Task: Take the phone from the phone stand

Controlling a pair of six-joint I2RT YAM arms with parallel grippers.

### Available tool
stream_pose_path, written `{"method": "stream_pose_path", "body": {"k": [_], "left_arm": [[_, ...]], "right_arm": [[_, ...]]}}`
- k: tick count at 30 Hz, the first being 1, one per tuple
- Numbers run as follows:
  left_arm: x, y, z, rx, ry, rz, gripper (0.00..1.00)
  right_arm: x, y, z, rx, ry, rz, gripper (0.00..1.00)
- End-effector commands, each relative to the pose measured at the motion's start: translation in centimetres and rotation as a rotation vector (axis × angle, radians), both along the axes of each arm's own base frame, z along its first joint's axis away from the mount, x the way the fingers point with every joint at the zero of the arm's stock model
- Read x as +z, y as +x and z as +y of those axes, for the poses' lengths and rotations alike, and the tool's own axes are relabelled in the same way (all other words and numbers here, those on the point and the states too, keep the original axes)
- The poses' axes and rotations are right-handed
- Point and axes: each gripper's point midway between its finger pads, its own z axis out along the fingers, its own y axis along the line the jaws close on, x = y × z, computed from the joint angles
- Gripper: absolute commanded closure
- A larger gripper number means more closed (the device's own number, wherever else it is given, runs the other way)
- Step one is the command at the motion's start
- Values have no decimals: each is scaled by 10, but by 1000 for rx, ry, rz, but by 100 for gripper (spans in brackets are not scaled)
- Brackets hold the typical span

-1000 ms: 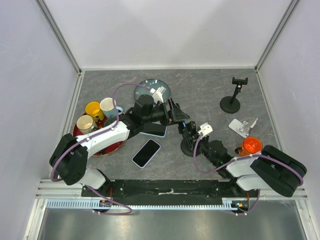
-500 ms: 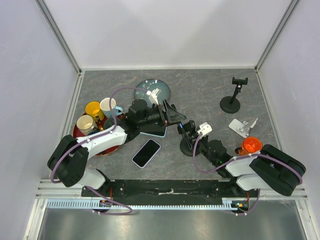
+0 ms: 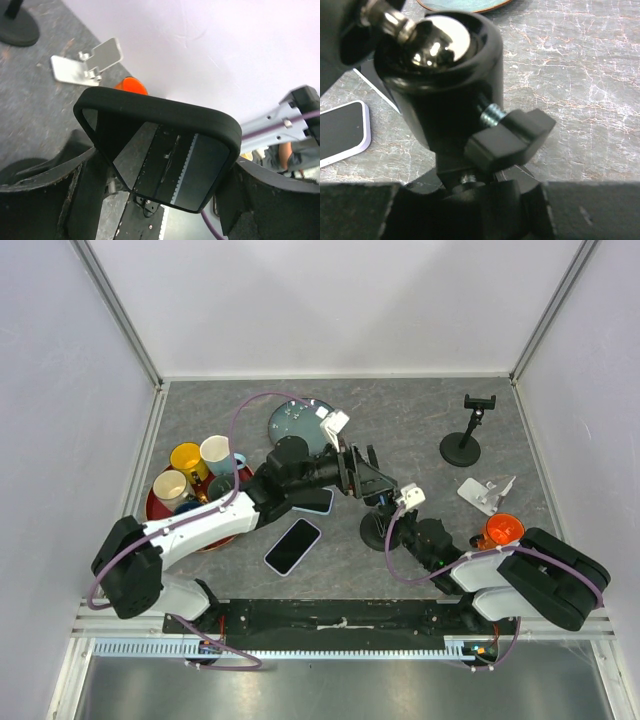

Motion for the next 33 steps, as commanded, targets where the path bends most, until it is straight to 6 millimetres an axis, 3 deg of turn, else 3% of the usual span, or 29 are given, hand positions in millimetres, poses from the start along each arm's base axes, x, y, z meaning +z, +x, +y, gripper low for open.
{"method": "stream_pose_path", "body": {"k": [1, 5, 11, 12, 14, 15, 22, 29, 33], "left_arm": [[64, -15, -7, -11, -71, -280, 98], [63, -15, -3, 13, -34, -292, 98], [62, 19, 35, 249, 199, -335, 98], [46, 20, 44, 265, 287, -306, 98], [42, 26, 56, 309, 367, -312, 98], [27, 31, 67, 346, 446, -289, 98], [-21, 36, 101, 408, 695, -241, 98], [-80, 21, 103, 318, 840, -136, 98], [-111, 9, 92, 253, 919, -105, 98]], "right_arm": [[-15, 2, -10, -50, -34, 50, 100], [-13, 3, -14, -68, -34, 42, 100], [-14, 5, -24, -125, -32, 45, 100], [-14, 5, -25, -133, -32, 47, 100], [-13, 7, -29, -160, -29, 44, 100], [-13, 7, -31, -169, -28, 45, 100], [-11, 9, -51, -278, -15, 46, 100], [-6, 9, -71, -382, 21, 35, 100], [-3, 8, -81, -437, 51, 24, 100]]}}
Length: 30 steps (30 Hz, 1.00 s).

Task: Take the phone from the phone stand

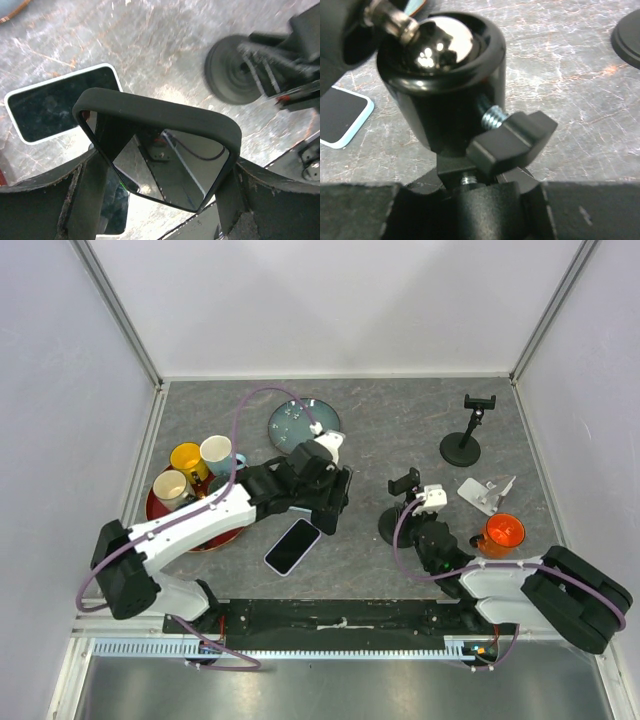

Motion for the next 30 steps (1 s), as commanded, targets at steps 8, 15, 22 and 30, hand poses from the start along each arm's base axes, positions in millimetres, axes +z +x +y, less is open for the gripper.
{"method": "stream_pose_path", "body": {"k": [8, 15, 22, 30], "left_arm": [[-88, -29, -32, -92, 283, 120, 98], [-117, -39, -46, -133, 445, 134, 94], [-128, -41, -57, -135, 467, 154, 83], [-138, -41, -51, -124, 517, 171, 63]], "right_arm": [[3, -2, -32, -160, 61, -21, 100], [2, -2, -32, -164, 61, -19, 100], [3, -2, -33, -167, 67, -23, 100], [2, -2, -32, -163, 67, -20, 100]]}}
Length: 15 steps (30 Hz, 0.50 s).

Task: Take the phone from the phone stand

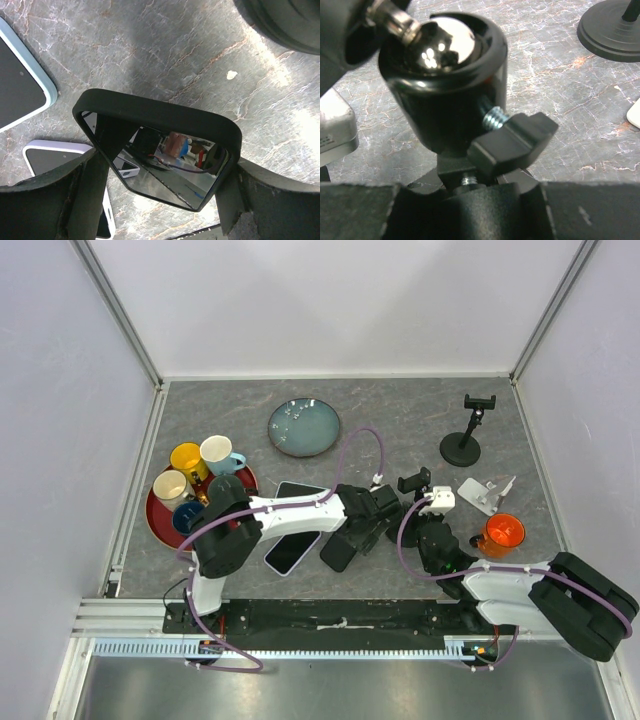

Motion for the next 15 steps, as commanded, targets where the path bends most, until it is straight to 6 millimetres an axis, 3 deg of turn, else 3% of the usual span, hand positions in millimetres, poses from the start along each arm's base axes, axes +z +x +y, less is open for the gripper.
{"method": "stream_pose_path", "body": {"k": [1, 8, 15], "left_arm": [[11, 7, -5, 22, -2, -35, 61], [8, 6, -6, 19, -1, -24, 48], [19, 4, -12, 20, -48, -15, 24]], "right_arm": [[1, -3, -9, -32, 37, -24, 100], [2, -3, -9, -33, 37, -26, 100], [2, -3, -10, -38, 34, -26, 100]]}}
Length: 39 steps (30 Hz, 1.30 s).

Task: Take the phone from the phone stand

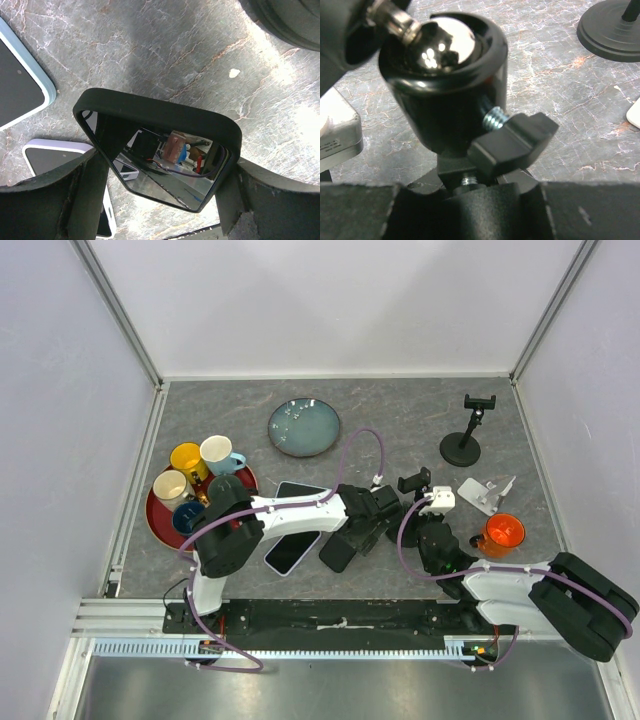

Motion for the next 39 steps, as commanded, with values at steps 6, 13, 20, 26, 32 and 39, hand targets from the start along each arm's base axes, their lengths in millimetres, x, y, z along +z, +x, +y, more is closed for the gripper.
{"method": "stream_pose_path", "body": {"k": [6, 13, 20, 26, 32, 39], "left_arm": [[30, 7, -22, 12, -110, -34, 13], [32, 6, -26, 13, -140, -27, 2], [69, 23, -18, 69, -271, -89, 2], [120, 50, 18, 155, -407, -179, 2], [165, 79, 101, 349, -555, -299, 2], [226, 80, 183, 444, -591, -539, 0]], "right_arm": [[0, -3, -11, -36, 28, -21, 100], [-2, -4, -10, -31, 20, -13, 100], [-3, -4, -9, -24, 8, -6, 100], [11, 7, -4, -34, -20, -37, 100], [46, 37, 8, -61, -80, -119, 100], [60, 88, 0, -108, -52, -154, 100]]}}
